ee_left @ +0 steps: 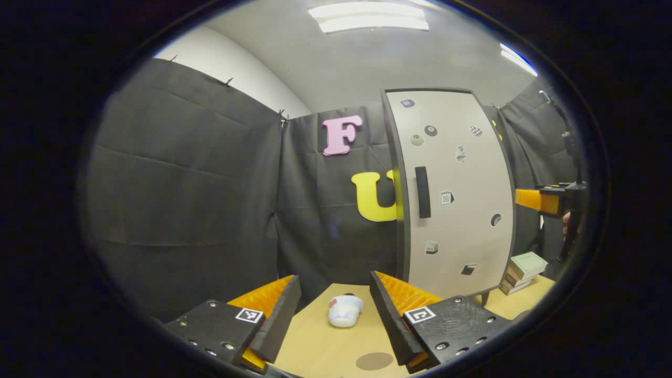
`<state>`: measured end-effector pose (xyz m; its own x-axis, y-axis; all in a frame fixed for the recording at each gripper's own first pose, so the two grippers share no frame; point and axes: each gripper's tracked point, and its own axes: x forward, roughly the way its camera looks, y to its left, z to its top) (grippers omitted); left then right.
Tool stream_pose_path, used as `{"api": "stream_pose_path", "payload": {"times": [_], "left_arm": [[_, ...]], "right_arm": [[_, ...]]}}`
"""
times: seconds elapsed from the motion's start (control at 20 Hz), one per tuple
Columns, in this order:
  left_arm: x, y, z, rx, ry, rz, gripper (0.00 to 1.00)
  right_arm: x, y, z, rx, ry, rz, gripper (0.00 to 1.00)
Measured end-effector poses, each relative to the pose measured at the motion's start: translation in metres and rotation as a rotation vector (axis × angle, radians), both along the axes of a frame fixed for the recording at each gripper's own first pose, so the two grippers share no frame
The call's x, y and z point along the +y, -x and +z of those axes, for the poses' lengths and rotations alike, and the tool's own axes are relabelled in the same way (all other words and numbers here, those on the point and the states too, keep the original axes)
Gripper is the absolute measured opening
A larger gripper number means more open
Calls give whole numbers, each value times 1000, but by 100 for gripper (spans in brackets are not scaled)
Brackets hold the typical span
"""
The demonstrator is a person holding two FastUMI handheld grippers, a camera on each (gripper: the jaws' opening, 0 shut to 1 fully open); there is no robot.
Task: Open the cabinet door with the right hand, grasp the bottle in the cabinet with the left hand and place it on the coaster, then close the cabinet door with the right hand.
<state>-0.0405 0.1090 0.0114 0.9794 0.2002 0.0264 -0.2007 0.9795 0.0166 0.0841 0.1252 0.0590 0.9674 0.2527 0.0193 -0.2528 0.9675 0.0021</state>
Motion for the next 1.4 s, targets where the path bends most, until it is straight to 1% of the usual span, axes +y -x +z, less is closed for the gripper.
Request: {"api": "stream_pose_path", "payload": {"times": [0.45, 0.5, 0.55, 0.6, 0.65, 0.9, 1.1, 1.4], "left_arm": [[46, 12, -5, 8, 6, 83, 82], [52, 15, -7, 10, 5, 93, 80], [58, 18, -8, 11, 3, 102, 80], [64, 21, -9, 14, 1, 112, 82], [68, 25, -11, 16, -1, 120, 82], [96, 34, -15, 25, -16, 165, 82], [122, 43, -17, 26, -25, 199, 82], [155, 57, -23, 31, -32, 244, 82]], "right_arm": [[58, -23, 14, -5, 4, 81, 98], [64, -26, 16, -7, 6, 87, 98], [71, -28, 18, -9, 9, 94, 98], [77, -31, 19, -9, 10, 99, 96], [83, -33, 20, -9, 11, 102, 98], [111, -48, 21, -4, 11, 113, 96], [133, -64, 25, -12, 12, 111, 98], [161, -90, 27, -14, 21, 99, 96]]}}
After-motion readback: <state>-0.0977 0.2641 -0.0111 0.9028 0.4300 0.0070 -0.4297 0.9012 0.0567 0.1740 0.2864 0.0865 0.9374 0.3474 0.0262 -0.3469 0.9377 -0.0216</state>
